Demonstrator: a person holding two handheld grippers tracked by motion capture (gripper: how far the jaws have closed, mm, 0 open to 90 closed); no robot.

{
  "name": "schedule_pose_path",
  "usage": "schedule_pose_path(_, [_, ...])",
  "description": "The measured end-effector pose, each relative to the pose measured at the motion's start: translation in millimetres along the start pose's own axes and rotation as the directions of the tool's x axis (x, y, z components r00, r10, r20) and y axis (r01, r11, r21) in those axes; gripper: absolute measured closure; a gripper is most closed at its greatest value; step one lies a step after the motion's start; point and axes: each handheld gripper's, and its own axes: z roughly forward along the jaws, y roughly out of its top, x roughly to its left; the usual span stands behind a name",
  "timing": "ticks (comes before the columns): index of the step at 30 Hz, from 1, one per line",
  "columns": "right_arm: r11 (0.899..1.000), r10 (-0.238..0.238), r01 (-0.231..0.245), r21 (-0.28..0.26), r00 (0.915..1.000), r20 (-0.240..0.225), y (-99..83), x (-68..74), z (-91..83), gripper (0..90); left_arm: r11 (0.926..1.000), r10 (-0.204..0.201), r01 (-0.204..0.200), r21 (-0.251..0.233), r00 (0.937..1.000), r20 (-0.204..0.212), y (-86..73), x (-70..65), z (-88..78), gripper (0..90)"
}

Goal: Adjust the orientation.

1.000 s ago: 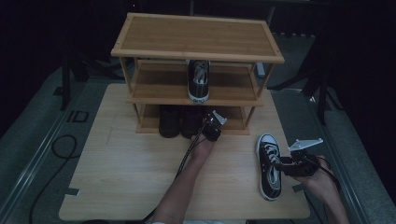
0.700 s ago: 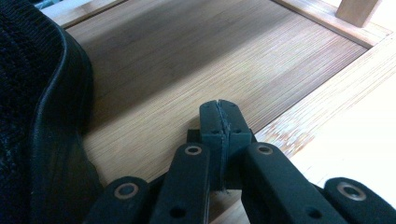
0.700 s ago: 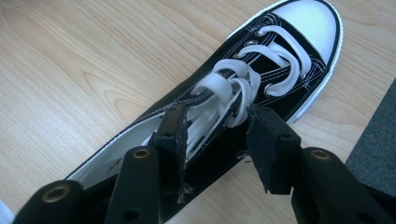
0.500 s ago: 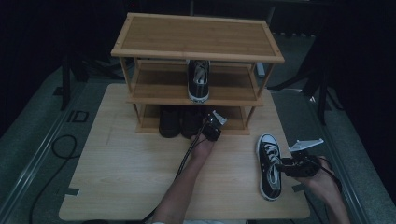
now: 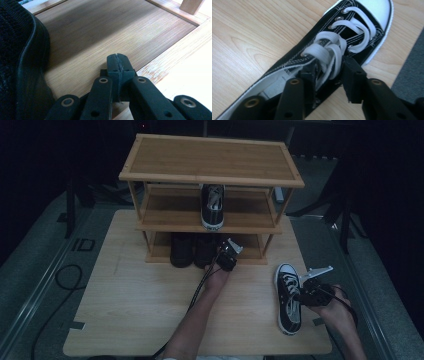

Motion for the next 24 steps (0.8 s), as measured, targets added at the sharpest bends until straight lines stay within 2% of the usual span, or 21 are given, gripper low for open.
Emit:
schedule_pose_path(1, [1.000,0.010,-0.010,0.004,0.9999,-0.011,0.3,-0.1,2.8,71.9,1.0000,0.000,0.000,0.000,1.0000,0.000,0.0,0.1,0.0,90.0])
schedule_pose_path(3, [1.000,0.014,-0.014,-0.001,0.9999,-0.009,-0.3,-0.3,2.4,74.6,1.0000,-0.001,0.001,0.000,1.0000,0.001,0.0,0.1,0.0,90.0])
schedule_pose_path(8, [1.000,0.016,-0.016,-0.023,0.9999,-0.006,-2.8,-1.8,-0.8,77.1,1.0000,-0.009,0.009,0.000,0.9999,0.007,-0.1,-0.3,0.2,90.0])
schedule_pose_path(11, [0.999,0.016,-0.017,-0.048,0.9997,-0.020,-3.9,-3.2,-1.3,77.7,1.0000,-0.008,0.008,0.000,0.9999,0.008,-0.1,-0.2,0.3,90.0])
schedule_pose_path(12, [0.998,0.006,-0.008,-0.070,0.9993,-0.036,-2.9,-2.8,-2.4,77.9,1.0000,-0.001,0.001,0.000,1.0000,0.003,0.0,0.2,0.1,90.0])
schedule_pose_path(14, [0.997,-0.002,-0.002,-0.076,0.9990,-0.044,-1.6,-2.0,-2.6,77.8,1.0000,0.001,-0.001,0.000,1.0000,0.002,0.0,0.3,0.1,90.0])
schedule_pose_path(16, [0.996,-0.024,0.019,-0.085,0.9982,-0.056,1.6,0.3,-2.3,77.9,1.0000,-0.008,0.008,0.000,0.9999,0.008,-0.1,-0.1,0.3,90.0])
schedule_pose_path(18, [0.993,-0.054,0.045,-0.107,0.9954,-0.079,6.8,3.7,-4.2,79.0,1.0000,0.001,-0.001,0.000,1.0000,0.002,0.0,0.3,0.1,90.0])
schedule_pose_path(19, [0.991,-0.059,0.049,-0.122,0.9950,-0.081,8.5,4.6,-5.5,80.4,1.0000,-0.008,0.008,0.000,0.9999,0.008,-0.1,-0.2,0.3,90.0])
schedule_pose_path(21, [0.988,-0.067,0.055,-0.146,0.9947,-0.078,12.2,6.1,-8.5,81.5,1.0000,0.000,0.000,0.000,1.0000,0.003,0.0,0.3,0.1,90.0])
schedule_pose_path(24, [0.985,-0.079,0.068,-0.159,0.9947,-0.066,17.5,9.4,-9.8,83.2,1.0000,-0.008,0.008,0.000,0.9999,0.008,-0.1,-0.1,0.3,90.0])
